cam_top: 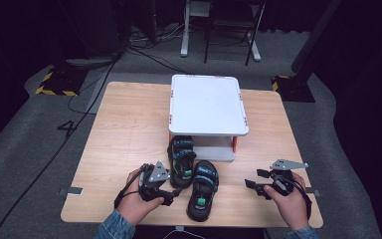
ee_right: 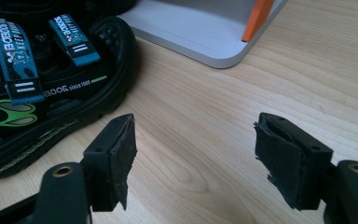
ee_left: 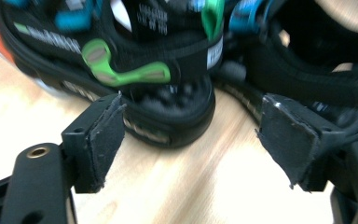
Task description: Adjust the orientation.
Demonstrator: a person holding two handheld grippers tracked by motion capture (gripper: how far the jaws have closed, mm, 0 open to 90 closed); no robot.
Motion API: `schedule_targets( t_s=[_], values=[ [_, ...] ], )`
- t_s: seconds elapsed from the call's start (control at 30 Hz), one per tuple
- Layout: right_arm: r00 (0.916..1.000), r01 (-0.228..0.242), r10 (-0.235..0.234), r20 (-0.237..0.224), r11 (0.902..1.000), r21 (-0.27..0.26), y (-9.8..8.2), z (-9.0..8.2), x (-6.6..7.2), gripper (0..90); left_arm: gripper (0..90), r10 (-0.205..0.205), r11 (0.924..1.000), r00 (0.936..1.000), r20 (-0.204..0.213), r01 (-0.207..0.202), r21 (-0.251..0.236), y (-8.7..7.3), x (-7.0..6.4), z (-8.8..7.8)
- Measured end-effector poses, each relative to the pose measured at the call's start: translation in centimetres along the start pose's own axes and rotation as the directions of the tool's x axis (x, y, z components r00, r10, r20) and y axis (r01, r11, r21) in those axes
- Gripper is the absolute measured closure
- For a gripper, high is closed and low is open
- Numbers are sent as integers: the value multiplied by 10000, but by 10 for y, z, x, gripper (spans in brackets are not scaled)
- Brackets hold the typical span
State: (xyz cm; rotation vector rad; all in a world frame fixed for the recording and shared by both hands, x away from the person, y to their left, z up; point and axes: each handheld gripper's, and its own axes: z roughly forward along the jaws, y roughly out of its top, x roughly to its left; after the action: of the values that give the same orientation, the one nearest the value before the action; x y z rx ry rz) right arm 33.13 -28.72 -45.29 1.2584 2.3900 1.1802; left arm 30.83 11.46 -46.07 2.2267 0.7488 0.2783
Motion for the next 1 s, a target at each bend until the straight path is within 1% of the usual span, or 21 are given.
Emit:
schedule_targets(
  t_s=[0.07, 0.1, 0.2, 0.3, 0.37, 0.43, 0.53, 0.63, 0.67, 0.7, 0.73, 0.8, 0.83, 0.87, 0.9, 0.93, 1.0],
  values=[
    [10000, 39, -39, -28, 10000, -33, 1, 2, 0, 296, 220, -3, 9998, 9998, -183, 6, 182, -5, -1, 8],
    [10000, 46, -46, -61, 10000, 15, 1, 3, 0, 296, 218, 87, 9997, 9995, -303, -80, 252, -7, -2, 12],
    [9999, 78, -78, -86, 10000, 21, 2, 5, 1, 296, 217, 100, 9992, 9980, -630, -76, 383, -13, -3, 22],
    [9999, 98, -98, -104, 9999, 26, 2, 5, 2, 296, 206, 87, 9996, 9931, -1169, -54, 288, -14, -5, 29],
    [9999, 91, -91, -100, 10000, 23, 2, 4, 2, 296, 209, 249, 9990, 9910, -1319, -198, 395, -13, -6, 33],
    [9999, 98, -98, -92, 9999, 25, 1, 4, 2, 296, 259, 390, 9988, 9883, -1475, -341, 356, -13, -5, 34],
    [10000, 68, -68, -63, 10000, 2, 0, 1, 1, 296, 300, 203, 9995, 9922, -1231, -173, 253, -12, -2, 31],
    [10000, 18, -18, -3, 10000, -47, -1, -1, 0, 296, 345, 213, 9996, 9924, -1208, -186, 234, -10, 0, 27],
    [10000, 16, -16, 5, 10000, -50, -1, -1, 0, 296, 362, 97, 9998, 9930, -1180, -78, 168, -10, 1, 26],
    [10000, 3, -3, 4, 10000, -63, -1, -2, 0, 296, 378, -103, 9999, 9941, -1082, 106, 23, -10, 2, 24],
    [10000, 7, -7, -17, 10000, -52, -2, -2, 0, 296, 392, -249, 9995, 9936, -1099, 225, -232, -10, 3, 22],
    [10000, -28, 28, 16, 10000, -69, -2, -3, 0, 296, 404, -498, 9965, 9914, -1212, 411, -727, -7, 5, 18],
    [10000, -16, 16, 27, 10000, -86, -2, -4, -1, 296, 410, -562, 9953, 9903, -1271, 456, -849, -6, 7, 16],
    [10000, -45, 46, 48, 9999, -94, -3, -4, -1, 296, 419, -476, 9950, 9855, -1629, 324, -945, -6, 8, 15],
    [10000, -63, 63, 58, 10000, -61, -3, -4, -1, 296, 463, -349, 9962, 9814, -1888, 191, -851, -6, 9, 15],
    [10000, -79, 79, 46, 10000, -56, -3, -4, -1, 296, 418, -331, 9971, 9817, -1877, 196, -731, -7, 10, 15],
    [10000, -45, 45, 25, 10000, -37, -4, -4, -1, 296, 446, -147, 9973, 9872, -1591, 32, -727, -8, 10, 16]
  ],
)
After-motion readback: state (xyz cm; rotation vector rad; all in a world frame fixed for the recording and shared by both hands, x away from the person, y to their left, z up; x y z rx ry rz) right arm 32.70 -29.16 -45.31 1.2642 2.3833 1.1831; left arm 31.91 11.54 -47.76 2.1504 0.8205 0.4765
